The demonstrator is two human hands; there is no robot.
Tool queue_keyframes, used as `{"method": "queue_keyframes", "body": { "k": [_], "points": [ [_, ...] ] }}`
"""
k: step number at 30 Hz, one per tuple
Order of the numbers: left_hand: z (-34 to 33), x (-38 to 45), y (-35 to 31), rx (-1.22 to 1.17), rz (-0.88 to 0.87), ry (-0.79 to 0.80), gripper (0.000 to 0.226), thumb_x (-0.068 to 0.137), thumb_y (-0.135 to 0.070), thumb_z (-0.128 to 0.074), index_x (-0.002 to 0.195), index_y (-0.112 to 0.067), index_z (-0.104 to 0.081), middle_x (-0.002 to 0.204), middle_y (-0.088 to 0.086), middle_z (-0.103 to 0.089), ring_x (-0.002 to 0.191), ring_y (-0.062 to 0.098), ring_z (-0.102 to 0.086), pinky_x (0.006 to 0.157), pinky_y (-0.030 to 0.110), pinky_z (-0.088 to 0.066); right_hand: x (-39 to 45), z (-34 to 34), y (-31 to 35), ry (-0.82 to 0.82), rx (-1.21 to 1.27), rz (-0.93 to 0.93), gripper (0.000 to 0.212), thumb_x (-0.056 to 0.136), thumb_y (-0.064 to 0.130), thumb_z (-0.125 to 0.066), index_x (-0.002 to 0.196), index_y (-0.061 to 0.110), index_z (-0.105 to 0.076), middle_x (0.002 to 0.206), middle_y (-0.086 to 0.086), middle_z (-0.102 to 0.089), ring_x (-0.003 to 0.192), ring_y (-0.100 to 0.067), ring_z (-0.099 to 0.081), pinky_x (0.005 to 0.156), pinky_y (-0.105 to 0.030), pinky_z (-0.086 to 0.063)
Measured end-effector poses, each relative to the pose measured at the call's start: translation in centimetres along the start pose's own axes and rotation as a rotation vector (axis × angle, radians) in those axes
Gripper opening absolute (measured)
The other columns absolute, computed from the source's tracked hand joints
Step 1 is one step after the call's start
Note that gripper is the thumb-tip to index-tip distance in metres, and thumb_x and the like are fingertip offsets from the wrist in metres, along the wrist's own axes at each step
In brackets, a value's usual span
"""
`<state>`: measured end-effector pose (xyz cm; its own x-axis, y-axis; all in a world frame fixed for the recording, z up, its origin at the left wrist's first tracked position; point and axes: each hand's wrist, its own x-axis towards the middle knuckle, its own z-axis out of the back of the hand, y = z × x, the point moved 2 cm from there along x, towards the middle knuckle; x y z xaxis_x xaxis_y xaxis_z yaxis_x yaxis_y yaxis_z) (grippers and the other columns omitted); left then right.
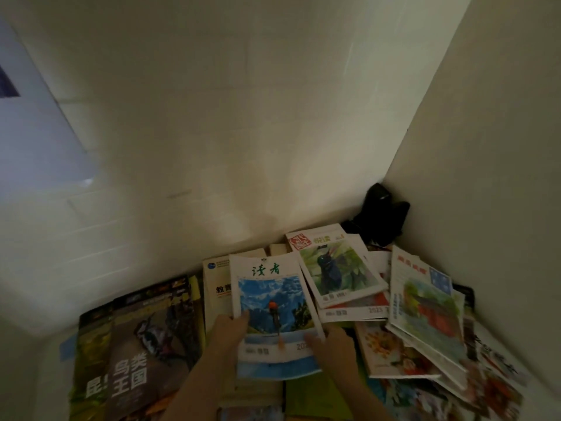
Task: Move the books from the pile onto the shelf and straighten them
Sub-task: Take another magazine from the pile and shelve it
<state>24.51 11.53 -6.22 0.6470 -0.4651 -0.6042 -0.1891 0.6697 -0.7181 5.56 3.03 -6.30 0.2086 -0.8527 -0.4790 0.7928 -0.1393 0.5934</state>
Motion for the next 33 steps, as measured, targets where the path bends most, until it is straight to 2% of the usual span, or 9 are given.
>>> {"method": "queue_keyframes", "body": {
  "k": [4,7,10,13,15,18,25,30,33],
  "points": [
    [0.3,-0.8,0.8,0.082,-0.170,0.054,0.038,0.100,-0.024,-0.045,0.134,-0.009,-0.039,0.119,0.014,-0.054,0.097,0.029,-0.058,0.078,0.040,-0.053,-0.7,-0.1,-0.1,0.148,-0.055,0.129,0.035,0.088,0.029,-0.066,0.117,0.012,-0.061,0.109,-0.003,-0.063,0.092,-0.014,-0.059,0.078,-0.021,-0.052],
    [1.8,-0.5,1.9,-0.002,-0.130,0.047,0.038,0.098,-0.021,-0.051,0.132,-0.008,-0.042,0.113,0.010,-0.051,0.097,0.026,-0.051,0.081,0.040,-0.046,0.1,2.5,-0.2,-0.069,-0.171,0.399,0.028,0.084,0.032,-0.070,0.108,0.017,-0.067,0.106,-0.001,-0.068,0.094,-0.014,-0.064,0.084,-0.024,-0.054],
    [3.0,0.3,2.7,-0.115,-0.097,0.036,0.043,0.097,-0.019,-0.053,0.137,-0.011,-0.040,0.116,0.010,-0.051,0.097,0.025,-0.048,0.081,0.039,-0.042,3.8,5.8,-0.9,-0.343,-0.548,0.748,0.069,0.069,0.036,-0.079,0.130,0.015,-0.054,0.133,-0.006,-0.057,0.124,-0.025,-0.054,0.107,-0.044,-0.040],
    [2.9,0.6,2.9,-0.172,-0.081,0.061,0.042,0.096,-0.014,-0.053,0.137,-0.013,-0.041,0.118,0.009,-0.055,0.095,0.028,-0.054,0.078,0.040,-0.047,6.9,6.4,-1.2,-0.220,-0.951,0.782,0.104,0.061,0.063,-0.076,0.144,0.013,-0.037,0.147,-0.006,-0.046,0.134,-0.027,-0.046,0.114,-0.050,-0.014],
    [2.7,1.0,3.0,-0.203,-0.066,0.068,0.042,0.097,-0.013,-0.053,0.137,-0.016,-0.041,0.113,0.007,-0.057,0.096,0.031,-0.058,0.076,0.044,-0.051,8.1,6.0,-1.2,-0.106,-0.955,0.769,0.084,0.082,0.059,-0.058,0.149,0.017,-0.029,0.155,-0.003,-0.028,0.142,-0.027,-0.030,0.116,-0.051,-0.012],
    [2.6,1.4,3.3,-0.232,-0.043,0.080,0.044,0.096,-0.014,-0.054,0.138,-0.019,-0.041,0.116,0.008,-0.058,0.099,0.032,-0.059,0.081,0.049,-0.053,8.3,5.4,-2.0,-0.195,-0.996,0.873,0.059,0.092,0.050,-0.029,0.137,0.016,-0.044,0.135,-0.009,-0.058,0.120,-0.033,-0.058,0.087,-0.052,-0.053],
    [1.5,1.3,2.0,-0.285,-0.116,0.152,0.047,0.097,-0.017,-0.053,0.139,-0.028,-0.036,0.129,0.003,-0.055,0.107,0.027,-0.059,0.085,0.045,-0.054,5.2,5.0,1.4,-0.451,-0.423,0.895,0.037,0.090,0.014,-0.049,0.127,0.008,-0.051,0.084,-0.011,-0.070,0.067,-0.026,-0.068,0.055,-0.034,-0.055],
    [0.9,0.6,0.3,-0.343,-0.070,0.153,0.047,0.086,-0.054,-0.056,0.126,-0.036,-0.040,0.120,-0.002,-0.056,0.104,0.024,-0.060,0.086,0.043,-0.054,-2.8,-3.2,3.5,-0.317,-0.528,1.004,0.044,0.095,0.044,-0.037,0.121,0.022,-0.064,0.113,0.000,-0.071,0.096,-0.017,-0.070,0.074,-0.034,-0.059],
    [1.0,0.7,0.3,-0.269,-0.114,0.151,0.065,0.082,-0.039,-0.070,0.137,-0.025,-0.038,0.122,0.001,-0.053,0.106,0.023,-0.055,0.086,0.038,-0.052,-3.7,-3.0,3.6,-0.268,-0.527,0.990,0.046,0.097,0.056,-0.029,0.107,0.031,-0.067,0.118,0.005,-0.068,0.110,-0.015,-0.063,0.091,-0.041,-0.053]
  ]
}}
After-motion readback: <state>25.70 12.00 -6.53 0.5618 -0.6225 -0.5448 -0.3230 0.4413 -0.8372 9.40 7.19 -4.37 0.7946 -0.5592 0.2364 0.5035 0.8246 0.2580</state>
